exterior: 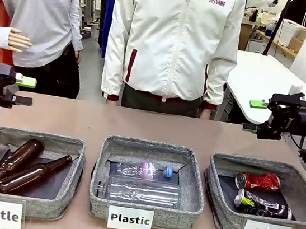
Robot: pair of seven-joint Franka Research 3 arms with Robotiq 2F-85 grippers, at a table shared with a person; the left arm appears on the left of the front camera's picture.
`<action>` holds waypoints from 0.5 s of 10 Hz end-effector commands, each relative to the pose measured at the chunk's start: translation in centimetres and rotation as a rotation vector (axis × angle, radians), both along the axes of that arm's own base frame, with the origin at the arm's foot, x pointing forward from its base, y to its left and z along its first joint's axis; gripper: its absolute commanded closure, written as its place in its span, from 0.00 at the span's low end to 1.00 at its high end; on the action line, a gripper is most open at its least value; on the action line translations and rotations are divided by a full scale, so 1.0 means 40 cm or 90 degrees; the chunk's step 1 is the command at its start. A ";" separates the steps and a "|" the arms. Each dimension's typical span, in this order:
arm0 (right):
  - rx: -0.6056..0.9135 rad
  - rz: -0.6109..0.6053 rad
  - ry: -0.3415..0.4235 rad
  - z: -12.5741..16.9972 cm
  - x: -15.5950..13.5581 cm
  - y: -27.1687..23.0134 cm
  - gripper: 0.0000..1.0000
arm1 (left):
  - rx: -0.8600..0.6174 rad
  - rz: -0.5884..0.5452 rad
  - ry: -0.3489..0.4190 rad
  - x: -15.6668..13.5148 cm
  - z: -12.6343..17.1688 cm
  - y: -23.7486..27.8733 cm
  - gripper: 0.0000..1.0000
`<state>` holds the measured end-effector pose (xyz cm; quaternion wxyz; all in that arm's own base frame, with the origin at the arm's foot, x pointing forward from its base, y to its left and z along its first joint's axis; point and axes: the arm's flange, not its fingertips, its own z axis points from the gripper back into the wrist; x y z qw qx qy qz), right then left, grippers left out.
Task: Sort the can waste into the basket.
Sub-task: Pick up the can waste from the table and place it in the right Fabric basket.
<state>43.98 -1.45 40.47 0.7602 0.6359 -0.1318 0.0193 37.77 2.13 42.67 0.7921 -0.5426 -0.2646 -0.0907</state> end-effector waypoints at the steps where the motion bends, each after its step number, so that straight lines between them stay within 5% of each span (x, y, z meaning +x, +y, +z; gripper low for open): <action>1: 0.002 0.005 -0.002 -0.002 -0.005 0.008 0.00 | 0.015 -0.023 0.006 -0.019 0.026 -0.001 0.00; 5: 0.002 0.005 -0.002 -0.002 -0.005 0.008 0.00 | 0.015 -0.023 0.006 -0.019 0.026 -0.001 0.00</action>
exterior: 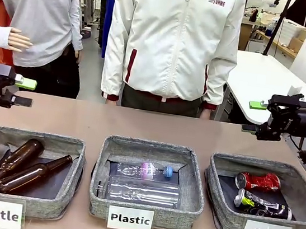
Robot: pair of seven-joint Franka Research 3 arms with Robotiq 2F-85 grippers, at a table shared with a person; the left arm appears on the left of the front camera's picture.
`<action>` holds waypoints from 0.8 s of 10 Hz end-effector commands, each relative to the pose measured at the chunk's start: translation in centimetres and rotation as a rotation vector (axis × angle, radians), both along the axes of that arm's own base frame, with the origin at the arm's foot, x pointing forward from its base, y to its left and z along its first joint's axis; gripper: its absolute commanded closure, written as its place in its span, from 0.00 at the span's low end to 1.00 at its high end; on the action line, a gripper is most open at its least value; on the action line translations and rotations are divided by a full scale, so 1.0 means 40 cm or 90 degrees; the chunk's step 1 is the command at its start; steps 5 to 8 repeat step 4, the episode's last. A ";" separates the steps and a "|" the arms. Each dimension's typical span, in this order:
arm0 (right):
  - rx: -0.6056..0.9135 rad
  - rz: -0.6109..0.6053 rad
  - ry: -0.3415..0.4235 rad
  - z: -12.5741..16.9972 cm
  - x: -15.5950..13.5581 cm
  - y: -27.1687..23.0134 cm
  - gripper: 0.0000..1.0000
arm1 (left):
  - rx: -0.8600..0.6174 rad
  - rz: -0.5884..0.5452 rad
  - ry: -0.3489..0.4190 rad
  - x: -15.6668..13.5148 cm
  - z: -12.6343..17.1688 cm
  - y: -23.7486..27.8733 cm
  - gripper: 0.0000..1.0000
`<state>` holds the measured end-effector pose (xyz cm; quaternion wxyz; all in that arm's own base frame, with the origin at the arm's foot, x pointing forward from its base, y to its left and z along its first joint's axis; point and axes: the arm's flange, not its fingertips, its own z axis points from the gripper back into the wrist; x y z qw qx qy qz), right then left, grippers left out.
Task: Sort the can waste into the basket.
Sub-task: Pick up the can waste from the table and place it in the right Fabric basket.
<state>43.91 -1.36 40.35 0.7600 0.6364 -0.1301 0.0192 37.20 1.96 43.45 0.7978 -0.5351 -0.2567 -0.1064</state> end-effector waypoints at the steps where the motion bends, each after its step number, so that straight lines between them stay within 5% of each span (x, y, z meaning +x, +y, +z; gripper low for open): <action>1: 0.002 0.004 -0.004 0.001 -0.003 0.005 0.00 | -0.003 -0.004 0.008 -0.005 0.006 0.003 0.00; 8: 0.002 0.004 -0.004 0.001 -0.003 0.005 0.00 | -0.003 -0.004 0.008 -0.005 0.006 0.003 0.00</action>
